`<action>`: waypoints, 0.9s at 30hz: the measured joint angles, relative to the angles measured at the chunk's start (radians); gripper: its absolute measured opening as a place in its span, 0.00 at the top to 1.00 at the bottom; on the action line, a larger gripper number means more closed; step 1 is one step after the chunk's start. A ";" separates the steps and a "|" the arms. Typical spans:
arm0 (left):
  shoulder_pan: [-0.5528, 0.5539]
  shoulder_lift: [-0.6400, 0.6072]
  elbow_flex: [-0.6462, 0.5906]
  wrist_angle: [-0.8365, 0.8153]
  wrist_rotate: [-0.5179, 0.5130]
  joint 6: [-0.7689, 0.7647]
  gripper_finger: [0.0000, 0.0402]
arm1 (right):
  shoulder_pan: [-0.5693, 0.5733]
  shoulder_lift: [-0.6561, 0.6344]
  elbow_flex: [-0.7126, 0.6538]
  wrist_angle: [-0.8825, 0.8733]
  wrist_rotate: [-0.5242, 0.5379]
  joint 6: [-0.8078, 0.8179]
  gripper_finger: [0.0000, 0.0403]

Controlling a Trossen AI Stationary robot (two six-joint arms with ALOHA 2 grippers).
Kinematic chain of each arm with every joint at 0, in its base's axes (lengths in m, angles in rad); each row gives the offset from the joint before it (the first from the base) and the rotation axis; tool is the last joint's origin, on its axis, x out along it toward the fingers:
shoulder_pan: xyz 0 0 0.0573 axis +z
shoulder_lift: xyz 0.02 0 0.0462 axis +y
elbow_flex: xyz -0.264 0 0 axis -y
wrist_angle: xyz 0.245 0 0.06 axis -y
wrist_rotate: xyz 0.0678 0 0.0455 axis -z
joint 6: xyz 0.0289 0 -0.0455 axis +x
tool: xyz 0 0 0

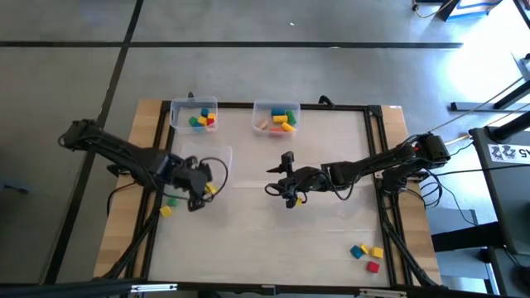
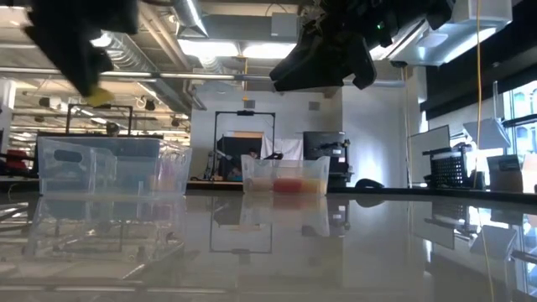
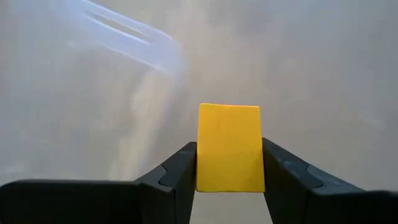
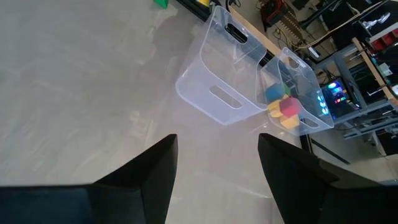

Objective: Sort blocks by size
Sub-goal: Put the yellow square game block into the bottom left transparent bin

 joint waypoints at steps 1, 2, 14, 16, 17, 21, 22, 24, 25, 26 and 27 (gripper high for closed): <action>0.022 -0.001 0.000 0.000 -0.025 0.018 0.64 | 0.000 0.000 0.000 0.000 0.000 0.000 0.44; 0.045 -0.002 0.000 0.000 -0.052 0.032 0.64 | 0.000 0.000 0.000 0.000 0.000 0.000 0.44; 0.286 0.032 -0.027 0.028 -0.141 0.156 0.62 | 0.000 0.000 0.000 -0.001 0.000 0.000 0.44; 0.310 0.032 -0.032 0.036 -0.141 0.159 0.62 | 0.000 0.000 0.000 -0.001 0.000 0.000 0.44; 0.318 0.032 -0.032 0.037 -0.141 0.160 0.62 | 0.000 0.000 0.000 -0.001 0.000 0.000 0.44; 0.342 0.032 -0.032 0.041 -0.137 0.178 0.62 | 0.000 0.000 0.000 -0.001 0.001 0.000 0.44; 0.348 0.032 -0.032 0.041 -0.134 0.180 0.62 | 0.000 0.000 0.000 -0.001 0.007 0.000 0.44; 0.358 0.032 -0.032 0.041 -0.125 0.181 0.62 | 0.000 0.000 0.000 -0.001 0.025 0.000 0.44; 0.363 0.032 -0.032 0.041 -0.116 0.181 0.62 | 0.000 0.000 0.000 -0.001 0.032 0.000 0.44; 0.368 0.032 -0.032 0.040 -0.109 0.181 0.62 | 0.000 0.000 0.000 -0.001 0.032 0.000 0.44; 0.373 0.032 -0.032 0.040 -0.099 0.181 0.62 | 0.000 0.000 0.000 -0.001 0.032 0.000 0.44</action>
